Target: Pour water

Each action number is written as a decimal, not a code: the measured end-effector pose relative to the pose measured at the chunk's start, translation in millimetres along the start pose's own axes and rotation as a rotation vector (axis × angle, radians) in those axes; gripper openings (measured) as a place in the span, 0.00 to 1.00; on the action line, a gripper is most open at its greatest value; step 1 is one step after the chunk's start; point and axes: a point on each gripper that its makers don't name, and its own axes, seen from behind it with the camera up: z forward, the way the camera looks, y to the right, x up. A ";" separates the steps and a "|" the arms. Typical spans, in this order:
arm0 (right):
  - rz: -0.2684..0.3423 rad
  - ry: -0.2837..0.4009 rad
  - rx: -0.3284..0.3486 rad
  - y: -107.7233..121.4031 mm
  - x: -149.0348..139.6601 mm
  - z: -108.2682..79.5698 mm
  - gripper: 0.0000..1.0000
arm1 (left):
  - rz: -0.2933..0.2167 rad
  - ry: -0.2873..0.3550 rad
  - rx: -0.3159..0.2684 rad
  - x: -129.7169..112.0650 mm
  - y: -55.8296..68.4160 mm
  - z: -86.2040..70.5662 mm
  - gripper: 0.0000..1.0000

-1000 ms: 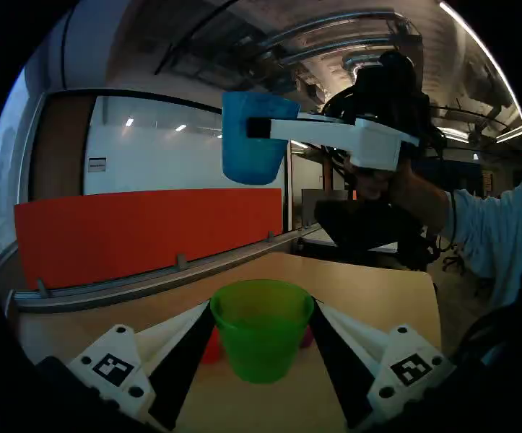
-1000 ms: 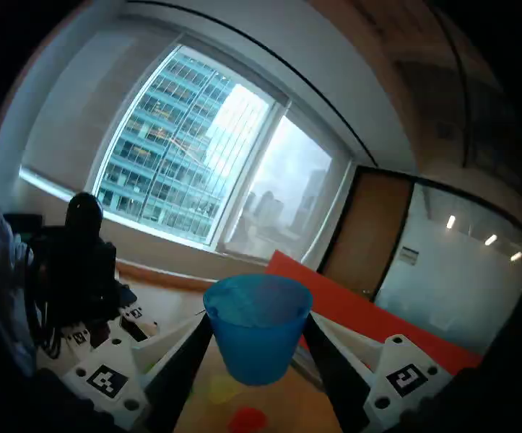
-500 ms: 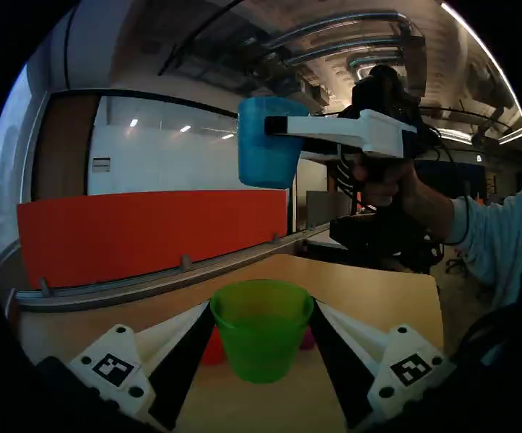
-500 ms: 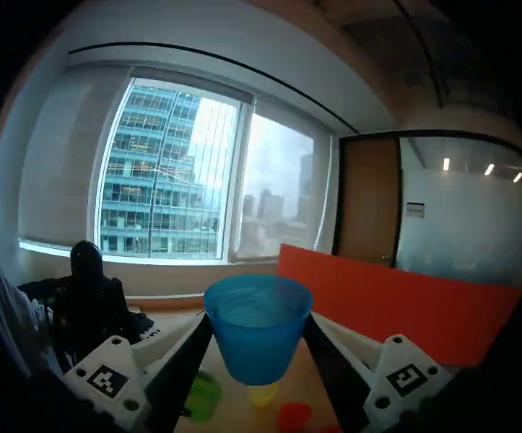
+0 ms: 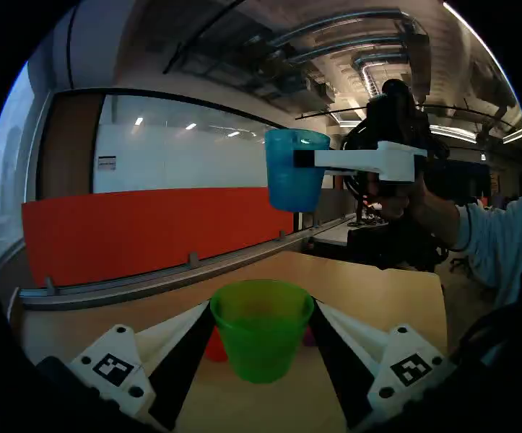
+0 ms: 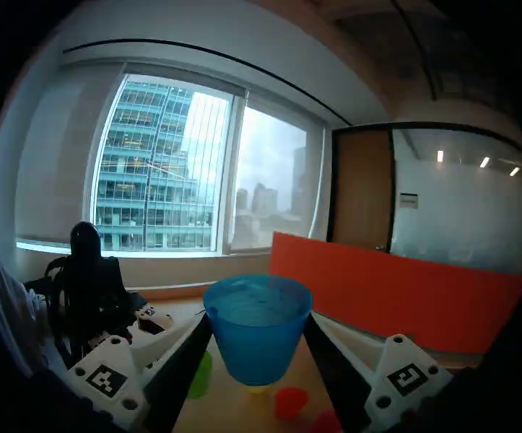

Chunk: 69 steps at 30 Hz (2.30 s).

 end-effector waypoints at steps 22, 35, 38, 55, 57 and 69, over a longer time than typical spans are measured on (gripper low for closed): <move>0.019 -0.051 -0.007 5.9 -51.7 -18.3 0.89 | 0.006 -0.049 0.012 -12.0 -9.3 -3.6 0.88; 0.057 -0.102 0.028 -3.7 -95.4 -23.3 0.90 | -0.003 -0.103 -0.001 -32.7 -11.0 -1.4 0.88; 0.063 -0.119 0.033 -6.2 -108.0 -24.2 0.90 | 0.000 -0.123 -0.010 -39.2 -10.1 -1.1 0.88; 0.071 -0.234 0.052 -16.7 -169.7 -28.7 0.90 | 0.008 -0.233 -0.021 -77.8 -16.2 -1.0 0.88; 0.073 -0.248 0.058 -18.5 -175.5 -29.1 0.90 | 0.011 -0.247 -0.022 -82.1 -17.0 -1.2 0.88; 0.068 -0.336 0.061 -17.9 -214.4 -30.8 0.90 | 0.036 -0.357 -0.033 -114.6 -18.2 -0.6 0.88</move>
